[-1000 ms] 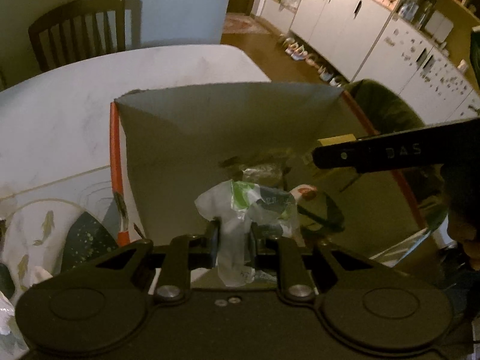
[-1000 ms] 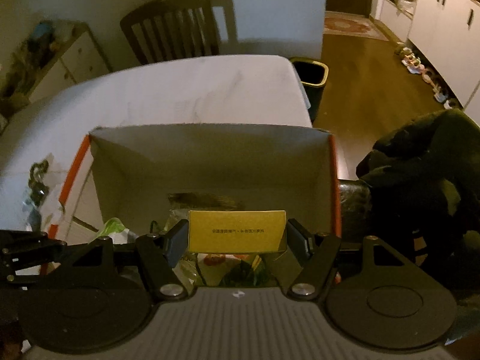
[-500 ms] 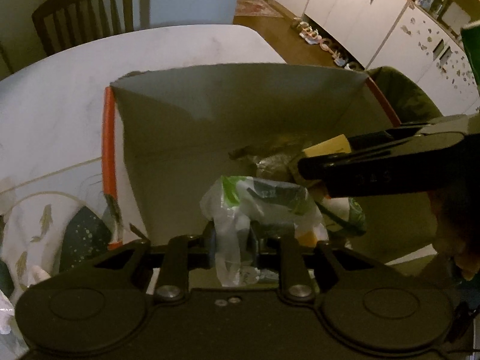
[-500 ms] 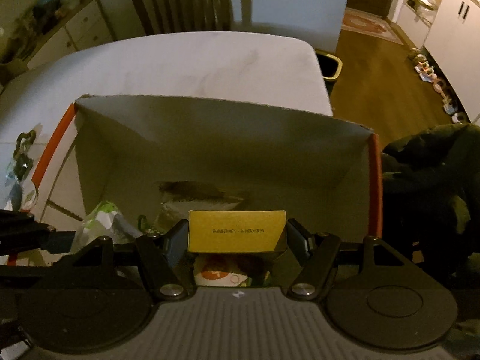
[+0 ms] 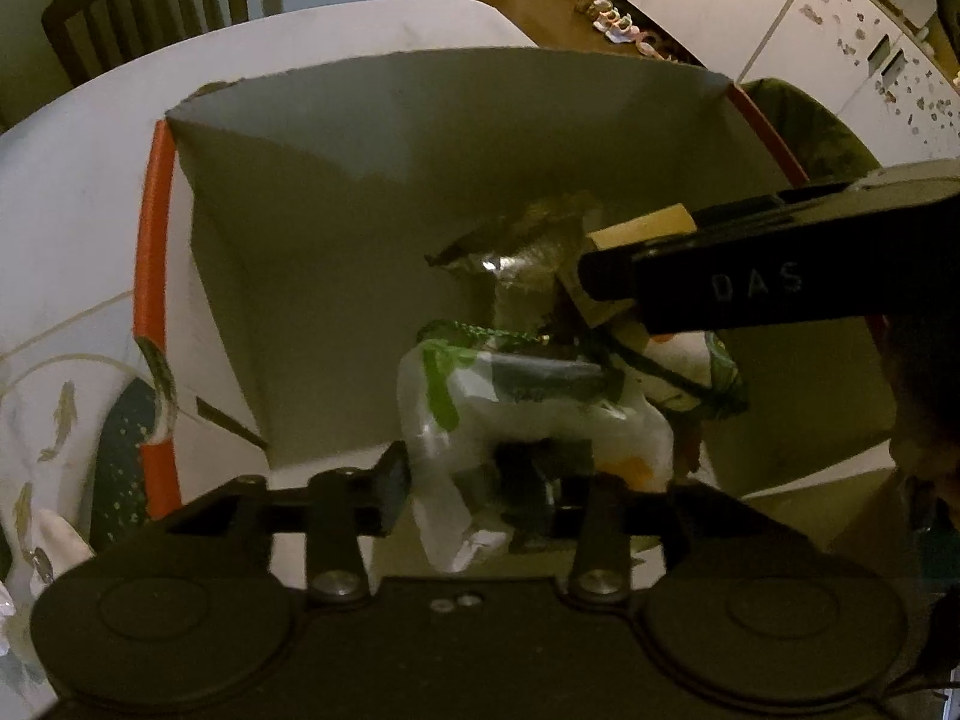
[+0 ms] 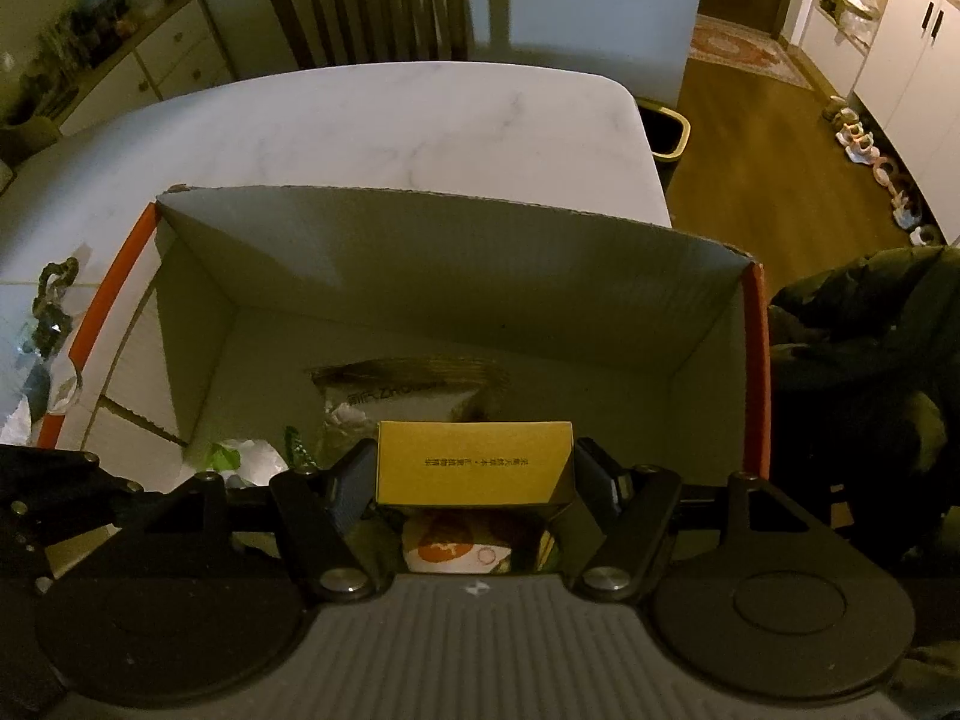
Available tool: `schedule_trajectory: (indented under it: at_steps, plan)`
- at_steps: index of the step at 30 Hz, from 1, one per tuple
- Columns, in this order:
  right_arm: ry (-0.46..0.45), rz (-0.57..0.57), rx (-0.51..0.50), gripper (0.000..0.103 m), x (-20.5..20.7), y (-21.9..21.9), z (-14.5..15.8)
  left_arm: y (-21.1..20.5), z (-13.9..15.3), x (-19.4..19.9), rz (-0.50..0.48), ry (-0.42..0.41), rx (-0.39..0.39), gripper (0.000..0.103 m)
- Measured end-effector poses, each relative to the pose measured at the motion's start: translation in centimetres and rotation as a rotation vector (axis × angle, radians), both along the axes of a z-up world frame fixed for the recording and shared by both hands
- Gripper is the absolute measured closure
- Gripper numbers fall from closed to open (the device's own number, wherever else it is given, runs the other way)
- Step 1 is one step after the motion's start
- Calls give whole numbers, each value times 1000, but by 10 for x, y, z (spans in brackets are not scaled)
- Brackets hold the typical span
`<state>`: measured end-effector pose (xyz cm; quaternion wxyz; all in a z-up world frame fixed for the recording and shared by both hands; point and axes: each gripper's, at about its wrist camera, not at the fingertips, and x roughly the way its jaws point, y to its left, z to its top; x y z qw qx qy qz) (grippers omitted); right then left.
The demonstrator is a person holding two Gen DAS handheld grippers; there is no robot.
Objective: Organize objects
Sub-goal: 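Open the right tool releasing the yellow box while the left tool releases the plastic bag in the box, then withdraw both tools from the shoebox back toward the table items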
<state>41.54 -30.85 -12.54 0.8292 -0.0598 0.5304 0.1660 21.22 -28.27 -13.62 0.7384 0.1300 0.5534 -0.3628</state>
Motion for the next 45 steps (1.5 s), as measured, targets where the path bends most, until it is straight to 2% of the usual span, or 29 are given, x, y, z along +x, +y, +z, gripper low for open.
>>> schedule_trajectory:
  at_steps: [4,13,23,32,38,45]
  plan:
    - [-16,-5,6,33,-2,-2,5,1,1,-4,-1,10,-18,41]
    - [-41,-16,19,30,-16,-7,26,9,15,-14,1,-12,-84,23]
    - [-95,-20,73,25,-45,-12,63,35,50,-28,-7,-75,-171,17]
    - [-134,-24,124,24,-70,-10,91,63,81,-37,-4,-133,-251,13]
    - [-198,-21,169,24,-98,-3,113,93,98,-39,5,-166,-303,8]
    - [-278,12,202,21,-133,19,132,134,111,-32,22,-229,-321,1]
